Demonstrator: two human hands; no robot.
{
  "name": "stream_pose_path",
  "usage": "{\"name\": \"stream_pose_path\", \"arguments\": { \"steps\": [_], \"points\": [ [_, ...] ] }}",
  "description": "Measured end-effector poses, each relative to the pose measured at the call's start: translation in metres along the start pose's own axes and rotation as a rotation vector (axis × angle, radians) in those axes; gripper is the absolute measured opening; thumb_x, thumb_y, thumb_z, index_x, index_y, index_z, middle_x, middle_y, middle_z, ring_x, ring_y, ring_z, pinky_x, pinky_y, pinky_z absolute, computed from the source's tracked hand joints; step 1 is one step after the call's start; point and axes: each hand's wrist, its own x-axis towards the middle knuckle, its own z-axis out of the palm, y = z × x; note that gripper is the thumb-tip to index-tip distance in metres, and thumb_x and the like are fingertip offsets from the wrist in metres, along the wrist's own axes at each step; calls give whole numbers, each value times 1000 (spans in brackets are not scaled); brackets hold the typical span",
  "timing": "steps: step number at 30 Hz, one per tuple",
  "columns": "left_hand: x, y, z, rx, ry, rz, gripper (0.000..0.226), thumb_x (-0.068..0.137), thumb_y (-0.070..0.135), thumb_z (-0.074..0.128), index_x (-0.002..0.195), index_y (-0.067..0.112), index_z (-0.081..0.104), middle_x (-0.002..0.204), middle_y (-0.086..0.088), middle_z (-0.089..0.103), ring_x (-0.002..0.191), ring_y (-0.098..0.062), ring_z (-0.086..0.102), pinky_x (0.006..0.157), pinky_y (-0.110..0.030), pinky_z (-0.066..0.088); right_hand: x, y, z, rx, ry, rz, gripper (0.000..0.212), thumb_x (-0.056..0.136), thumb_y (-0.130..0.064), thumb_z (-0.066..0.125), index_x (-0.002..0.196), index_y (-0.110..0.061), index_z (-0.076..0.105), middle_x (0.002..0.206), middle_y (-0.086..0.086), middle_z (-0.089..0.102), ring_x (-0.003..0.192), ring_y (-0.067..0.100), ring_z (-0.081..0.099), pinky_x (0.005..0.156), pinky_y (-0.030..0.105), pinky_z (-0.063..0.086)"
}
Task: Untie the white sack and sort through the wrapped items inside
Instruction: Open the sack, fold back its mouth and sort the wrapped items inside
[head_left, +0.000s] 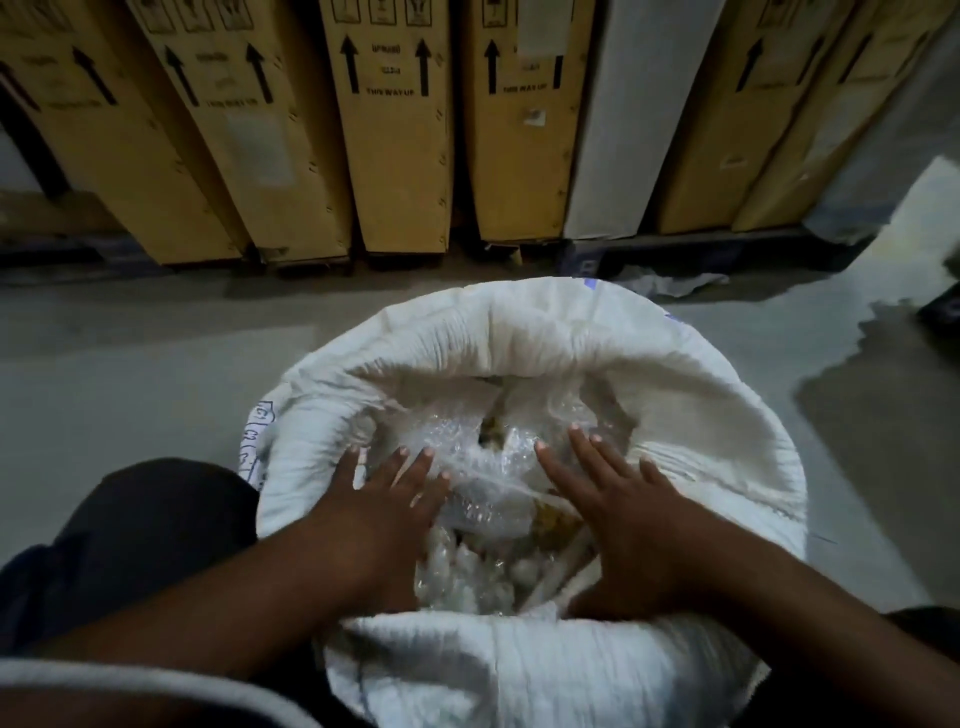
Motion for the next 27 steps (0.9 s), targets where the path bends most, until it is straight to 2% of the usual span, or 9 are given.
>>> {"name": "stream_pose_path", "arguments": {
  "steps": [2,3,5,7,10,13,16,22,27],
  "points": [
    [1,-5,-24,-14,-11,43,113,87,69,59,163,27,-13,171,-1,-23,160,-24,-10,127,-56,-1,4,3,-20,94,108,1,145,58,-87,70,150,-45,-33,164,1,-34,156,25,-18,127,55,9],
    [6,-7,-39,-69,35,69,111,87,67,61,164,28,-9,173,0,-17,161,-23,-3,129,-52,7,9,6,-31,148,179,9,140,60,-88,68,153,-45,-29,167,-1,-30,158,25,-11,127,52,14],
    [24,-10,-65,-268,218,113,102,89,57,65,165,31,1,174,2,-1,160,-20,13,127,-44,24,23,12,-45,247,296,46,127,71,-81,66,157,-43,-19,170,-4,-21,158,25,3,125,47,22],
    [46,-9,-73,-449,441,132,98,91,54,66,164,33,5,174,4,6,159,-17,17,125,-43,30,40,21,-44,245,424,59,114,81,-73,64,161,-37,-9,172,-2,-13,158,23,7,125,46,26],
    [76,-11,-56,-532,689,56,109,85,69,61,164,33,-4,174,6,-7,161,-17,3,128,-49,21,61,37,-27,153,595,107,105,85,-77,51,163,-32,-3,173,2,-9,159,24,1,126,53,20],
    [99,-15,-43,-465,721,-16,119,78,81,56,163,32,-11,173,5,-19,161,-20,-9,129,-52,5,72,49,-18,108,632,163,106,84,-81,45,162,-33,-7,172,-4,-14,159,24,-7,127,55,7],
    [114,-20,-47,-396,773,-62,119,77,83,54,164,31,-10,173,3,-18,160,-20,-13,128,-50,-4,79,57,-18,94,673,185,108,83,-82,44,163,-30,-6,171,-6,-16,158,24,-11,126,53,-2],
    [134,-37,-41,-348,771,-176,116,81,76,52,165,22,-8,173,0,-19,161,-22,-9,128,-50,-4,89,82,-21,141,695,243,107,86,-73,55,163,-28,-3,173,-3,-7,158,19,-11,125,41,-11],
    [124,-20,-46,-390,807,-36,106,88,68,52,165,24,-5,173,1,-17,161,-20,-10,130,-48,-2,90,69,-28,179,688,167,107,85,-77,49,163,-28,-5,172,-2,-13,158,17,-14,128,47,-3]
  ]
}}
